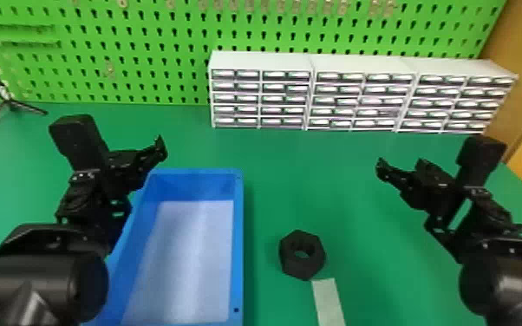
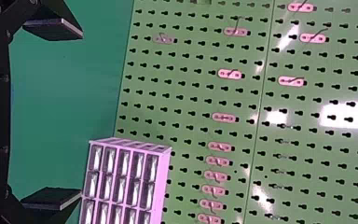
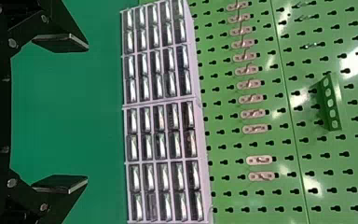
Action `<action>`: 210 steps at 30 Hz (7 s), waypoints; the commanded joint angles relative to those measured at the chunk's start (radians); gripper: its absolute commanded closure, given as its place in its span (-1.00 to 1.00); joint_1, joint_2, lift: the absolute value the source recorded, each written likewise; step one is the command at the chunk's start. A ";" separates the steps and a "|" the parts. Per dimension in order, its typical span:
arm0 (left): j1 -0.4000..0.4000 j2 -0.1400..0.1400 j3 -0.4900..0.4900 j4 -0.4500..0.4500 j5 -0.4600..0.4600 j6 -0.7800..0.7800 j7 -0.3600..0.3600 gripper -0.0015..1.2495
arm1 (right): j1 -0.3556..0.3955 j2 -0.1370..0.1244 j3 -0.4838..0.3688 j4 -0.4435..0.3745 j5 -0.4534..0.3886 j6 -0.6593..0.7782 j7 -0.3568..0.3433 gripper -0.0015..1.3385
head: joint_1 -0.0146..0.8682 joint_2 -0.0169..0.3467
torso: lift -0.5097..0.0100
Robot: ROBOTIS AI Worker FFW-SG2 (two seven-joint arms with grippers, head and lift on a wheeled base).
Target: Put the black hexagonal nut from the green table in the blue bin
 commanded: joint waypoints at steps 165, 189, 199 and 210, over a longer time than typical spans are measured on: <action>0.001 0.001 0.017 -0.002 0.015 0.000 -0.023 -0.84 | -0.008 -0.037 0.245 -0.584 0.123 1.144 -0.143 -0.58 | 0.60 -0.86 | 0.59; 0.000 0.001 0.012 -0.002 0.015 0.000 -0.023 -0.84 | -0.030 -0.038 0.256 -0.557 0.086 1.144 -0.143 -0.58 | 0.60 -0.86 | 0.59; 0.001 0.001 0.006 -0.002 0.015 0.000 -0.023 -0.84 | -0.045 -0.026 0.261 -0.531 0.052 1.144 -0.143 -0.58 | 0.60 -0.86 | 0.59; 0.000 0.001 0.003 -0.002 0.017 0.000 -0.023 -0.84 | -0.071 -0.028 0.282 -0.500 0.027 1.144 -0.143 -0.58 | 0.60 -0.86 | 0.59</action>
